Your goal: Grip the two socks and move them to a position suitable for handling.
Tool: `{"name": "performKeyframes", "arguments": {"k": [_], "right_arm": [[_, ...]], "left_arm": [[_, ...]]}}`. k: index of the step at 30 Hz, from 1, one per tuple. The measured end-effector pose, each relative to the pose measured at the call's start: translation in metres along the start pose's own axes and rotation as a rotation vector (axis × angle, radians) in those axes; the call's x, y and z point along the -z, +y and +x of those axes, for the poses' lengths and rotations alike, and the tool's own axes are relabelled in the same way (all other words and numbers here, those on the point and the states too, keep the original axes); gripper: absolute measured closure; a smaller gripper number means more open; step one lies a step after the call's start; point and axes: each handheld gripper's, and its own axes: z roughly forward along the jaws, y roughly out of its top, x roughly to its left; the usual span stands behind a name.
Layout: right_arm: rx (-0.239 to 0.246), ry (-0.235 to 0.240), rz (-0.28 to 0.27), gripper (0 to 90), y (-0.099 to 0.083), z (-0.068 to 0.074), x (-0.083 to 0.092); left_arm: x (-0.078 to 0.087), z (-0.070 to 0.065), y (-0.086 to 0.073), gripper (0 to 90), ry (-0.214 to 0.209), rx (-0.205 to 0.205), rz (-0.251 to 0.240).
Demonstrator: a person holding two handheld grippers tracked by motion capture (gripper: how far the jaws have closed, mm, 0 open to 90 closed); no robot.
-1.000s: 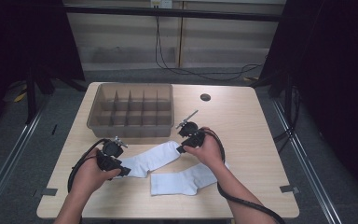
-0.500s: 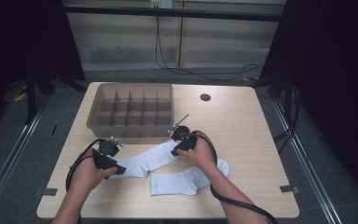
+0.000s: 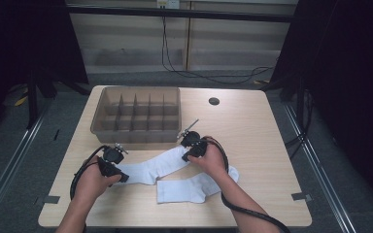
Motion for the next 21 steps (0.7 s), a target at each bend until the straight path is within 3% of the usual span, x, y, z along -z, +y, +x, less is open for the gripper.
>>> {"name": "performKeyframes", "arguments": {"k": [6,11,14,18,21], "right_arm": [[0.016,-0.007,0.004,87.1,0.000,0.001,0.000],[0.028,-0.022,0.016,87.6,0.000,0.003,0.001],[0.014,-0.017,0.018,87.8,-0.001,0.004,0.002],[0.008,-0.015,0.011,87.8,-0.001,0.004,0.004],[0.007,-0.009,0.003,87.8,-0.002,0.002,0.006]], "left_arm": [[-0.002,-0.007,0.003,66.1,0.059,-0.058,0.034],[-0.003,-0.015,0.006,77.3,0.068,-0.088,0.058],[-0.003,-0.015,0.007,82.8,0.059,-0.064,0.058],[-0.002,-0.011,0.007,84.4,0.010,-0.008,0.028],[0.001,-0.012,0.008,84.6,-0.018,-0.003,0.004]]}}
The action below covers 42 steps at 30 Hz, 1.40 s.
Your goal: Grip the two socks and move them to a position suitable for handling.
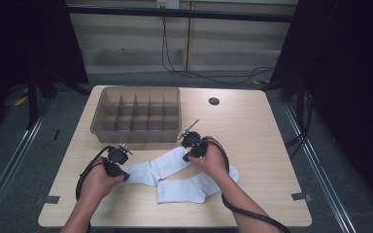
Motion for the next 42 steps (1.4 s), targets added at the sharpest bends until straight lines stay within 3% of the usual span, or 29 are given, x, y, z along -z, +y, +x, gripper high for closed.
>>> {"name": "performKeyframes", "arguments": {"k": [8,13,19,23,32,42], "right_arm": [[-0.039,0.012,-0.045,87.8,-0.002,-0.008,0.017],[-0.031,0.003,-0.059,87.8,0.000,-0.009,0.026],[-0.036,0.004,-0.072,87.9,0.000,-0.012,0.040],[-0.036,0.001,-0.089,87.9,-0.004,-0.016,0.049],[-0.049,-0.017,-0.104,87.8,-0.020,-0.025,0.071],[-0.058,-0.027,-0.110,87.8,-0.046,-0.033,0.088]], "left_arm": [[0.017,0.002,0.006,84.7,-0.024,0.018,-0.080],[0.032,0.004,0.009,84.7,-0.044,0.037,-0.142],[0.045,0.001,0.014,84.7,-0.054,0.034,-0.173],[0.048,-0.004,0.017,84.7,-0.054,0.033,-0.177],[0.049,-0.022,0.030,84.6,-0.050,-0.017,-0.162],[0.047,-0.040,0.041,84.6,-0.077,-0.049,-0.155]]}}
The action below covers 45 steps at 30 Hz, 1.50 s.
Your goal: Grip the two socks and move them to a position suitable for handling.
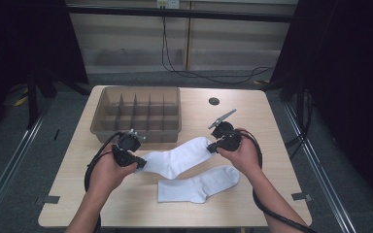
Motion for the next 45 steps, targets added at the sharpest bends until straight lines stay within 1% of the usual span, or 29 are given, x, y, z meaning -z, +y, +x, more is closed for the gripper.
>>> {"name": "performKeyframes", "arguments": {"k": [1,4,5,8,9,11,14,15,17,19,23,24,27,28,32,33,36,40,41,43,45], "right_arm": [[0.000,-0.002,0.001,87.8,-0.003,-0.001,0.002],[-0.003,-0.003,-0.003,87.8,-0.010,-0.004,0.008],[-0.004,-0.002,-0.006,87.9,-0.015,-0.005,0.012],[-0.015,-0.005,-0.002,87.8,-0.026,-0.008,0.019],[-0.018,-0.002,0.000,87.8,-0.030,-0.009,0.021],[-0.020,0.001,0.001,87.8,-0.038,-0.009,0.026],[-0.023,0.003,0.009,87.8,-0.050,-0.009,0.031],[-0.026,0.005,0.013,87.8,-0.054,-0.009,0.032],[-0.029,0.003,0.020,87.7,-0.062,-0.009,0.032],[-0.030,0.009,0.036,87.7,-0.070,-0.008,0.030],[-0.032,0.006,0.075,87.6,-0.082,-0.007,0.020],[-0.032,0.007,0.084,87.6,-0.084,-0.008,0.017],[-0.044,0.010,0.108,87.5,-0.089,-0.009,0.008],[-0.045,0.012,0.116,87.5,-0.091,-0.010,0.005],[-0.049,0.010,0.137,87.4,-0.095,-0.011,-0.004],[-0.048,0.007,0.141,87.4,-0.095,-0.011,-0.005],[-0.044,0.006,0.151,87.4,-0.095,-0.010,-0.007],[-0.044,0.004,0.164,87.2,-0.094,-0.009,-0.011],[-0.039,0.003,0.163,87.1,-0.094,-0.009,-0.013],[-0.043,0.003,0.169,87.1,-0.092,-0.009,-0.016],[-0.046,0.006,0.164,87.1,-0.089,-0.008,-0.018]], "left_arm": [[-0.001,-0.002,0.001,84.6,-0.006,0.005,0.002],[-0.004,-0.010,0.005,84.5,-0.020,-0.015,0.009],[-0.005,-0.013,0.006,84.5,-0.026,-0.023,0.010],[-0.008,-0.020,0.009,84.5,-0.048,-0.029,0.018],[-0.008,-0.022,0.010,84.5,-0.054,-0.042,0.025],[-0.011,-0.027,0.011,84.5,-0.063,-0.052,0.030],[-0.017,-0.035,0.012,84.5,-0.072,-0.071,0.045],[-0.020,-0.038,0.011,84.5,-0.082,-0.074,0.050],[-0.027,-0.044,0.010,84.4,-0.090,-0.094,0.070],[-0.034,-0.049,0.009,84.4,-0.087,-0.110,0.089],[-0.051,-0.056,0.005,84.3,-0.084,-0.123,0.124],[-0.055,-0.056,0.004,84.3,-0.087,-0.132,0.145],[-0.064,-0.058,0.001,84.3,-0.092,-0.126,0.160],[-0.067,-0.058,0.001,84.2,-0.091,-0.134,0.164],[-0.071,-0.060,0.000,84.1,-0.087,-0.132,0.174],[-0.071,-0.060,0.000,84.1,-0.088,-0.140,0.179],[-0.072,-0.059,0.000,84.0,-0.088,-0.136,0.181],[-0.074,-0.060,-0.001,84.0,-0.077,-0.148,0.180],[-0.075,-0.060,-0.001,84.0,-0.071,-0.151,0.181],[-0.074,-0.059,-0.001,84.0,-0.052,-0.155,0.185],[-0.074,-0.054,0.000,83.9,-0.033,-0.149,0.188]]}}
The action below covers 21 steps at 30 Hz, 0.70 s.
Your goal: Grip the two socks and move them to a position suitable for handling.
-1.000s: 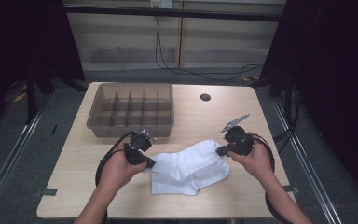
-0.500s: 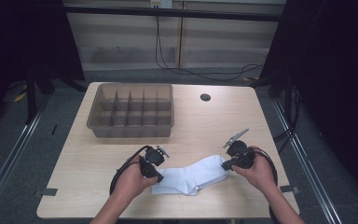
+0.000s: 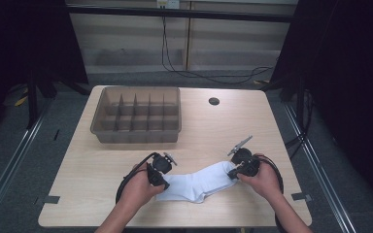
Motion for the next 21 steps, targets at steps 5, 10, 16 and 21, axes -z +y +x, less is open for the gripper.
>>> {"name": "performKeyframes", "arguments": {"k": [5,10,16,21], "right_arm": [[0.005,0.011,-0.013,87.2,0.011,0.004,-0.005],[0.022,0.003,-0.012,87.1,0.019,0.007,-0.004],[0.016,-0.002,-0.028,87.2,0.017,0.004,0.008],[0.007,-0.007,-0.049,87.2,0.011,0.000,0.019]], "left_arm": [[0.005,0.014,-0.004,83.8,0.011,0.035,-0.010],[0.012,0.015,-0.006,83.9,0.009,0.041,-0.020],[0.021,0.009,-0.004,83.9,-0.016,0.036,-0.047],[0.029,0.001,-0.001,83.9,-0.029,0.020,-0.059]]}}
